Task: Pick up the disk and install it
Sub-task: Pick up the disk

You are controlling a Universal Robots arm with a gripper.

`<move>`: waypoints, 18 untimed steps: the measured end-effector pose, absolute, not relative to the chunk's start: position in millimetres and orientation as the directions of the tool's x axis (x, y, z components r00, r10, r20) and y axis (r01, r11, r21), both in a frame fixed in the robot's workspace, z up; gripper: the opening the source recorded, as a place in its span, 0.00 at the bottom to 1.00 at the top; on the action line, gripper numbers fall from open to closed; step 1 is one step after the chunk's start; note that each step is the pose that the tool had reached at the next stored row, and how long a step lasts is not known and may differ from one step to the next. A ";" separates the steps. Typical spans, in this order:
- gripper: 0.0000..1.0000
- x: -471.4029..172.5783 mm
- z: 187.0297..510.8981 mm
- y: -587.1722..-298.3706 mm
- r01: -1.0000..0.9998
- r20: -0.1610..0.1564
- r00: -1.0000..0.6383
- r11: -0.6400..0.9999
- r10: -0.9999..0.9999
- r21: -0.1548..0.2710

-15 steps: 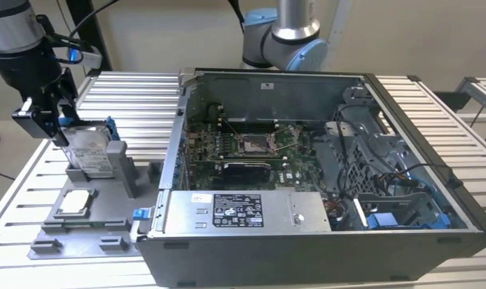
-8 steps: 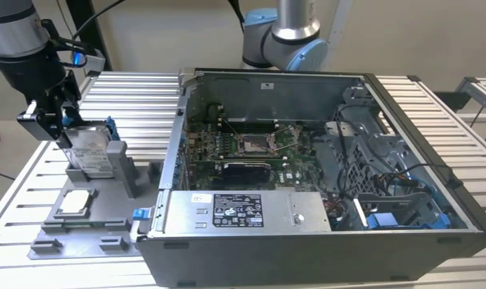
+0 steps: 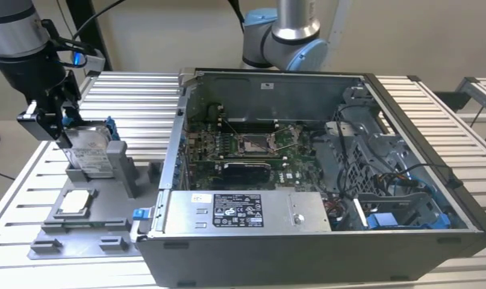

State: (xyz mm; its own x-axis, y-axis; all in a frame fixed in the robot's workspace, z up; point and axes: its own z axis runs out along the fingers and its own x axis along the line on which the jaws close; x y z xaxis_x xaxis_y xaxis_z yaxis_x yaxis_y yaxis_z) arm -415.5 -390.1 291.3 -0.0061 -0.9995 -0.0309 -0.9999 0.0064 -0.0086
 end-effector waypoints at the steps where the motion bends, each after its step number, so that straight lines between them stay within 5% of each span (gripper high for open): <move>1: 1.00 -415.5 291.3 -390.1 -1.000 -0.031 -0.006 0.006 -1.000 -0.009; 2: 1.00 -415.5 291.3 -390.1 -1.000 -0.031 -0.006 0.006 -1.000 -0.009; 3: 0.00 -415.5 291.3 -390.1 -1.000 -0.031 -0.006 0.006 -1.000 -0.009; 18: 0.00 -415.5 291.0 -390.1 -1.000 -0.031 -0.006 0.006 -1.000 -0.009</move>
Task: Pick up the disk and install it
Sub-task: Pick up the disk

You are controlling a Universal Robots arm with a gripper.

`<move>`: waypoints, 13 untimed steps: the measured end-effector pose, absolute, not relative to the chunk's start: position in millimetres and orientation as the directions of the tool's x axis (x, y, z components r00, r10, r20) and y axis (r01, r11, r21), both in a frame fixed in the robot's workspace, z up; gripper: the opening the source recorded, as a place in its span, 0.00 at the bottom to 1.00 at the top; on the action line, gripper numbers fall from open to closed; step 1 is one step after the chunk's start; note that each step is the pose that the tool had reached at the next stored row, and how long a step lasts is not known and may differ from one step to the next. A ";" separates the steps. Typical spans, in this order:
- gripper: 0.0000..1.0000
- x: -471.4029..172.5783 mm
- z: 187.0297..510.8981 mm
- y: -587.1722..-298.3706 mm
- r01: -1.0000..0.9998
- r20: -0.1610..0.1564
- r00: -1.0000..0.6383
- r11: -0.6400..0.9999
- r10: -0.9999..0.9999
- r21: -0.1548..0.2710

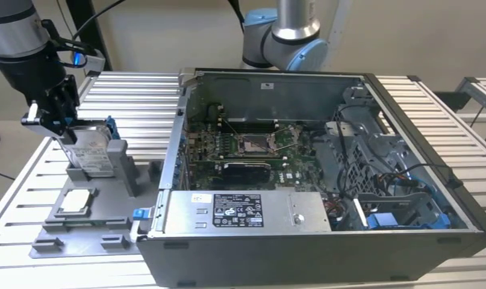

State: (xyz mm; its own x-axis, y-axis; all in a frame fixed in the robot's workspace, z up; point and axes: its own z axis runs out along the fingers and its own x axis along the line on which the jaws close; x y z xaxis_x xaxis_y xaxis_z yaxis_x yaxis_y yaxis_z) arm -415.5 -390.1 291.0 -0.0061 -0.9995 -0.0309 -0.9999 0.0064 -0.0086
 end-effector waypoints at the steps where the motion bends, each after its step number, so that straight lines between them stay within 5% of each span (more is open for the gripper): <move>1: 0.00 -415.5 291.0 -390.1 -1.000 -0.031 -0.006 0.006 -1.000 -0.009; 13: 0.00 -415.5 291.0 -390.9 -1.000 -0.036 -0.006 0.006 -0.999 -0.009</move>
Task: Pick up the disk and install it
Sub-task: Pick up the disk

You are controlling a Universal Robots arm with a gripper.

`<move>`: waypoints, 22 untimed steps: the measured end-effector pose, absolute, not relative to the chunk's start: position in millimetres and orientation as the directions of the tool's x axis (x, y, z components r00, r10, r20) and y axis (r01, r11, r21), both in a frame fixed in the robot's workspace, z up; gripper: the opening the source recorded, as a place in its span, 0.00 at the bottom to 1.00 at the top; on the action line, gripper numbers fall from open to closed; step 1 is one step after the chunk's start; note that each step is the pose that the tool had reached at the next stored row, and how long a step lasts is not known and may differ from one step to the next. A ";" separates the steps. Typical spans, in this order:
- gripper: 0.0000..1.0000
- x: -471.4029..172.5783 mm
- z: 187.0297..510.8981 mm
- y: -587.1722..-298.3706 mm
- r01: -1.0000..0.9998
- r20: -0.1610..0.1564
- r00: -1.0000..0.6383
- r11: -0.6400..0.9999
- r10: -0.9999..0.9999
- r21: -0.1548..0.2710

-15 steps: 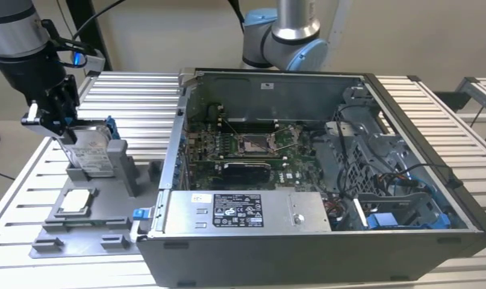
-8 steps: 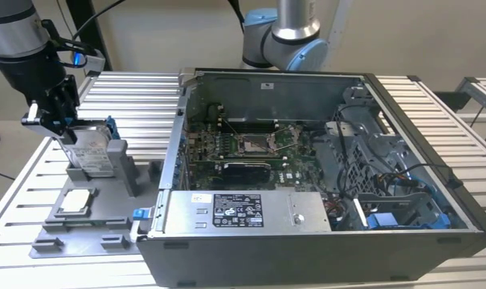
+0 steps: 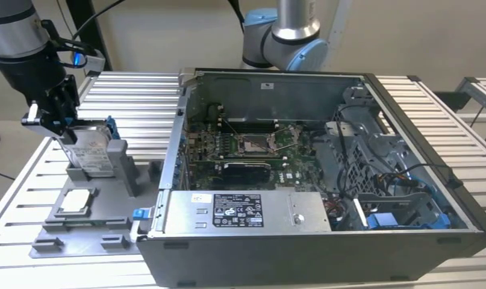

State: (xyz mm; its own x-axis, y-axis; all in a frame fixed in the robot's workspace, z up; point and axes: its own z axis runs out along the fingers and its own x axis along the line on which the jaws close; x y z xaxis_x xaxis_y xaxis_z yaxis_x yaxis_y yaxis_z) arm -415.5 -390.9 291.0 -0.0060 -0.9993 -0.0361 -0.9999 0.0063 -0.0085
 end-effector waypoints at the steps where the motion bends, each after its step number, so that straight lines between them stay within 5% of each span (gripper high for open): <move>1: 0.00 -415.5 290.9 -390.9 -1.000 -0.036 -0.006 0.006 -0.999 -0.009; 9: 0.00 -415.5 290.8 -390.8 -1.000 -0.001 -0.006 0.006 -1.000 -0.009; 22: 0.00 -415.5 290.9 -390.8 -1.000 0.004 -0.006 0.006 -1.000 -0.009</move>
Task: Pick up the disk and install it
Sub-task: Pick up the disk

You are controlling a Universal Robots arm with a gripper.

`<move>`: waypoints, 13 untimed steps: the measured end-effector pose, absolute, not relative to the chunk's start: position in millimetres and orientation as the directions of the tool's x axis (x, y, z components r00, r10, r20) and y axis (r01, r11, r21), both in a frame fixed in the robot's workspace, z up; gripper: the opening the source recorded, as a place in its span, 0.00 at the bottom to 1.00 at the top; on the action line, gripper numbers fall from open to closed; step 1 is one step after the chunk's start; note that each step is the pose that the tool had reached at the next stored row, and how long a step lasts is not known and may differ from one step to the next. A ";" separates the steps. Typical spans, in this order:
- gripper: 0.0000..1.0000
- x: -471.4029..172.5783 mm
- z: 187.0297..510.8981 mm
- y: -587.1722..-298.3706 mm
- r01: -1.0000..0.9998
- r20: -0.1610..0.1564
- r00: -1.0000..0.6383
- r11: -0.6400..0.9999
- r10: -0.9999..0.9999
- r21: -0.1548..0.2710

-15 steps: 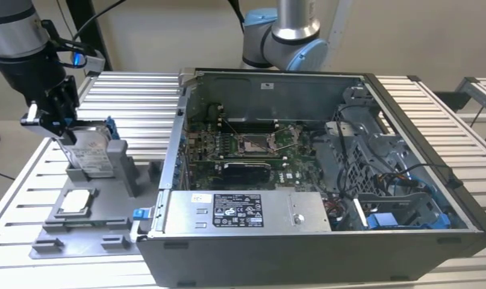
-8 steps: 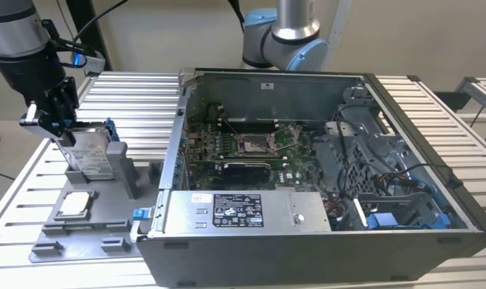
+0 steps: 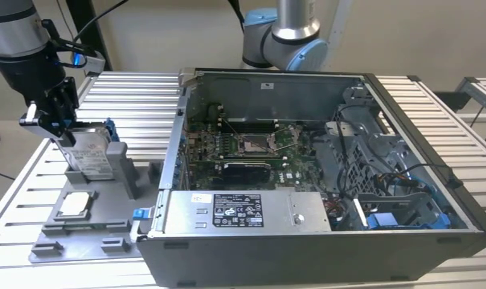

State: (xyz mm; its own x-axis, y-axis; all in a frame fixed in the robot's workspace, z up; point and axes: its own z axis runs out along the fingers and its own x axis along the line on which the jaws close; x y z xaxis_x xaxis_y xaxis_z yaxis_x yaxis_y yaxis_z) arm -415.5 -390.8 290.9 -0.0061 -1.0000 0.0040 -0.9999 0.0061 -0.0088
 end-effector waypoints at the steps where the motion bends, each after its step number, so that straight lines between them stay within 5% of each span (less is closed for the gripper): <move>1: 0.00 -415.5 291.0 -390.8 -1.000 0.004 -0.006 0.006 -1.000 -0.009; 13: 0.00 -415.5 298.9 -390.8 -1.000 0.004 -0.006 0.006 -1.000 -0.009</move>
